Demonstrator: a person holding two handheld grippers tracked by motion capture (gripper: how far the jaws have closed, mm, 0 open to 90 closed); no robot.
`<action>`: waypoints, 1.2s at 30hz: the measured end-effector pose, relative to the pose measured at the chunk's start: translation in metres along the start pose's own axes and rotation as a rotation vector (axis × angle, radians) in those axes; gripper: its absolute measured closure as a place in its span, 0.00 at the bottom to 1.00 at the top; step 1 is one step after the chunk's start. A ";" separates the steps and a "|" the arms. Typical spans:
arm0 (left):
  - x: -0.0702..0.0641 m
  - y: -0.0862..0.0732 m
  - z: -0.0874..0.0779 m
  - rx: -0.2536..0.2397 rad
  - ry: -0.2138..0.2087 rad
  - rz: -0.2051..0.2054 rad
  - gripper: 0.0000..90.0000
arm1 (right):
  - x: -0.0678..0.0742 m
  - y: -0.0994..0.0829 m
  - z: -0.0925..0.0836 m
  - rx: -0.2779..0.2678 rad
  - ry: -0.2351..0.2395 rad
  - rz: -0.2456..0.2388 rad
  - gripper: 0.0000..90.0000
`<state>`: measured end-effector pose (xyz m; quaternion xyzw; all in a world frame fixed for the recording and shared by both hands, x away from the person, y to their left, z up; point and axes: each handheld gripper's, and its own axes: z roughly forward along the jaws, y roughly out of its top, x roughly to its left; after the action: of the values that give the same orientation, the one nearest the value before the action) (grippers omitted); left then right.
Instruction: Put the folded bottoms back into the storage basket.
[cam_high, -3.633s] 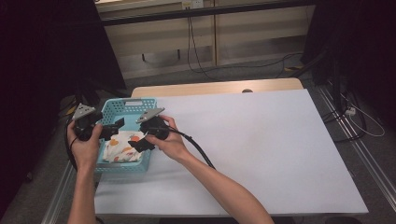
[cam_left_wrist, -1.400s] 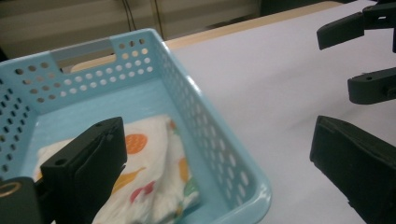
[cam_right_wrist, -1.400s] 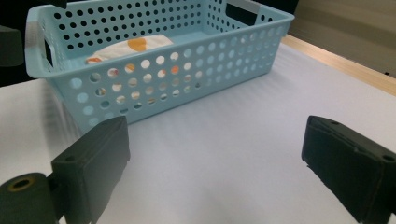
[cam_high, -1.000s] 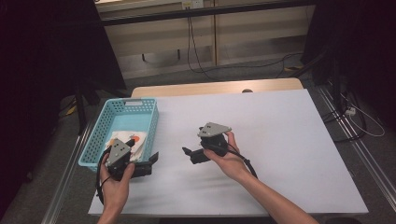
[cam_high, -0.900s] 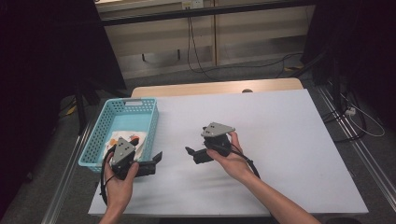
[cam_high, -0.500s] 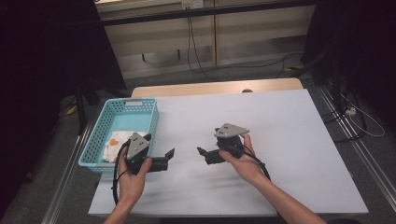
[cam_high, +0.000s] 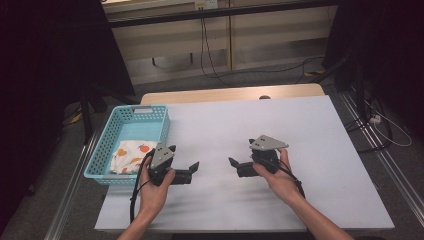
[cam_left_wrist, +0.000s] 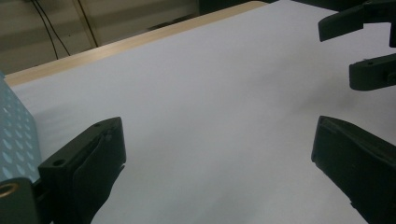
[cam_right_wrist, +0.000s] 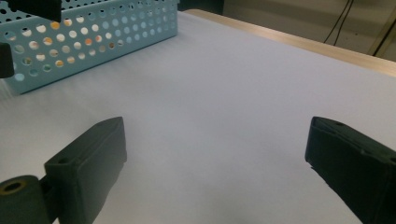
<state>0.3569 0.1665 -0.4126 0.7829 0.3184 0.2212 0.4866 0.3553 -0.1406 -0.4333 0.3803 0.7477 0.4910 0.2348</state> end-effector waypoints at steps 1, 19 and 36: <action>-0.001 0.000 0.000 0.000 0.002 0.001 0.04 | -0.002 -0.002 -0.002 -0.003 -0.007 0.005 0.06; 0.000 -0.011 -0.011 -0.004 0.029 0.000 0.04 | -0.028 -0.028 -0.048 -0.018 -0.132 0.057 0.03; -0.006 -0.021 -0.029 -0.007 0.050 0.003 0.04 | -0.041 -0.050 -0.087 -0.002 -0.213 0.093 0.05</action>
<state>0.3276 0.1866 -0.4198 0.7758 0.3284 0.2426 0.4811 0.3001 -0.2328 -0.4448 0.4644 0.6997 0.4589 0.2902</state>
